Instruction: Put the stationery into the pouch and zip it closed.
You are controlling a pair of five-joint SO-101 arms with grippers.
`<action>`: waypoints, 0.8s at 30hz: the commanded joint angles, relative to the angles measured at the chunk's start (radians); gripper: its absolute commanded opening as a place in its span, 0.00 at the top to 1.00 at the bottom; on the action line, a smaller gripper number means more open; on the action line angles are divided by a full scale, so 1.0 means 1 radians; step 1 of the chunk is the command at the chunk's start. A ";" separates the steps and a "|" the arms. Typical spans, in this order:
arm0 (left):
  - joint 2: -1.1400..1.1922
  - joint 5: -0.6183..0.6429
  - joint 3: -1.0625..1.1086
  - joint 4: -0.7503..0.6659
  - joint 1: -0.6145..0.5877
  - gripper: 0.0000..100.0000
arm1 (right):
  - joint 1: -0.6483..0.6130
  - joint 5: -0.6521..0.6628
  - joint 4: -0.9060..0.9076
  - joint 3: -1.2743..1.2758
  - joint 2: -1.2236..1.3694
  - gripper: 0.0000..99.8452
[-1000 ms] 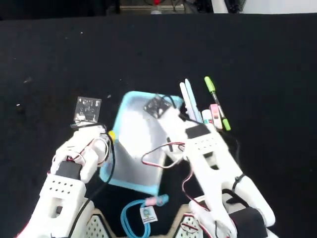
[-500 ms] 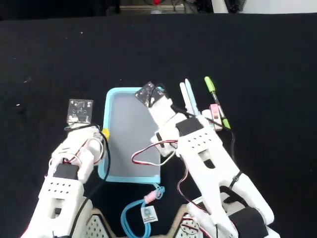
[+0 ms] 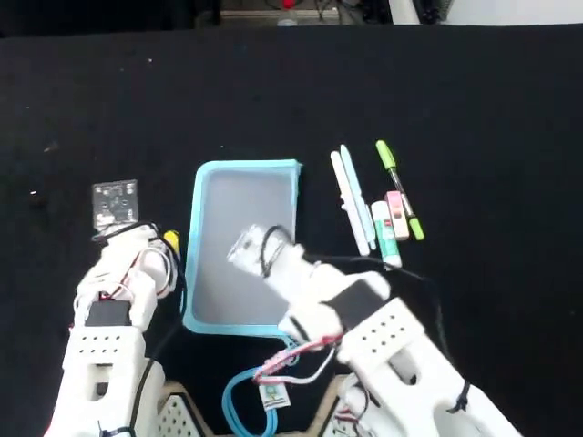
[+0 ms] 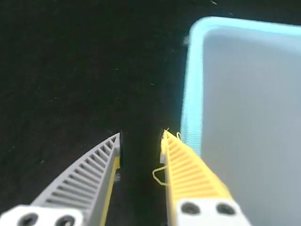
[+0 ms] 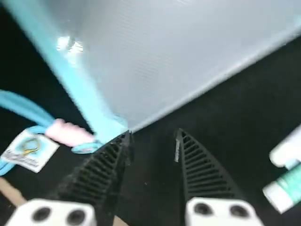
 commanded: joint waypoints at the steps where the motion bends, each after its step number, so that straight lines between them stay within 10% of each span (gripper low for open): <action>1: -0.011 0.021 -0.064 -0.018 -0.015 0.86 | -0.153 0.011 0.009 0.001 -0.019 0.86; 15: -0.012 0.308 -0.125 -0.020 -0.421 0.86 | -0.259 -0.040 -0.106 0.084 0.124 0.86; 24: -0.012 0.313 -0.130 -0.020 -0.421 0.86 | 0.054 -0.037 -0.359 0.099 0.143 0.86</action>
